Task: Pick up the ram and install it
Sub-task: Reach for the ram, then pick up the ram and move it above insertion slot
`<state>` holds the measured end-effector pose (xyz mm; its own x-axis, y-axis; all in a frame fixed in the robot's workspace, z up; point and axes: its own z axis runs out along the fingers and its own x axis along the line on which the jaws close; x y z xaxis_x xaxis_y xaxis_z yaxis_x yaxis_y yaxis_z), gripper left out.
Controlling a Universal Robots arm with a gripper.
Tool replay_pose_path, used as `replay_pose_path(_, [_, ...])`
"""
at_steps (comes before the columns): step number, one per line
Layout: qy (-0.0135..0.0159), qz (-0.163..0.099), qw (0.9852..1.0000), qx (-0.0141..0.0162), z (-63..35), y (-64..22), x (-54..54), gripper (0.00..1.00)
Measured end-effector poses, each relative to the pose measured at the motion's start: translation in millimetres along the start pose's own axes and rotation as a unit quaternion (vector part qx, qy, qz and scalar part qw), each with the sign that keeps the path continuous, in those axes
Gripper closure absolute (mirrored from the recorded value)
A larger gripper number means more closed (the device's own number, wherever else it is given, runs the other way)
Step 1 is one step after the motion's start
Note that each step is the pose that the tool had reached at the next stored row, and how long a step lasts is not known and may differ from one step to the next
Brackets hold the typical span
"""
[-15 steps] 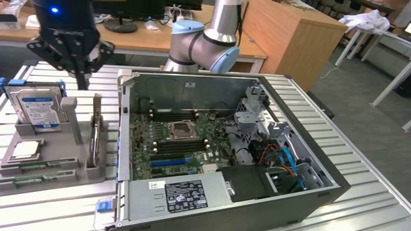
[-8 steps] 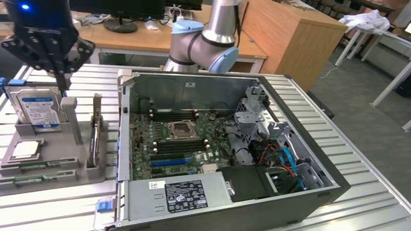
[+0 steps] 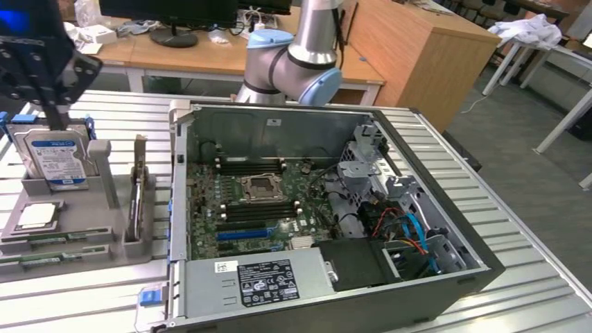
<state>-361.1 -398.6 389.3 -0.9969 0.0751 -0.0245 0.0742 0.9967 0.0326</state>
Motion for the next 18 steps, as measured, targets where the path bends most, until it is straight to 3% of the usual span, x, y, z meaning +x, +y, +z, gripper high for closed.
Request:
replay_pose_path(3, [0.0,0.0,1.0,0.0,-0.2,-0.9,11.6,0.89])
replay_pose_path(18, [0.0,0.0,1.0,0.0,-0.3,-0.9,11.7,0.89])
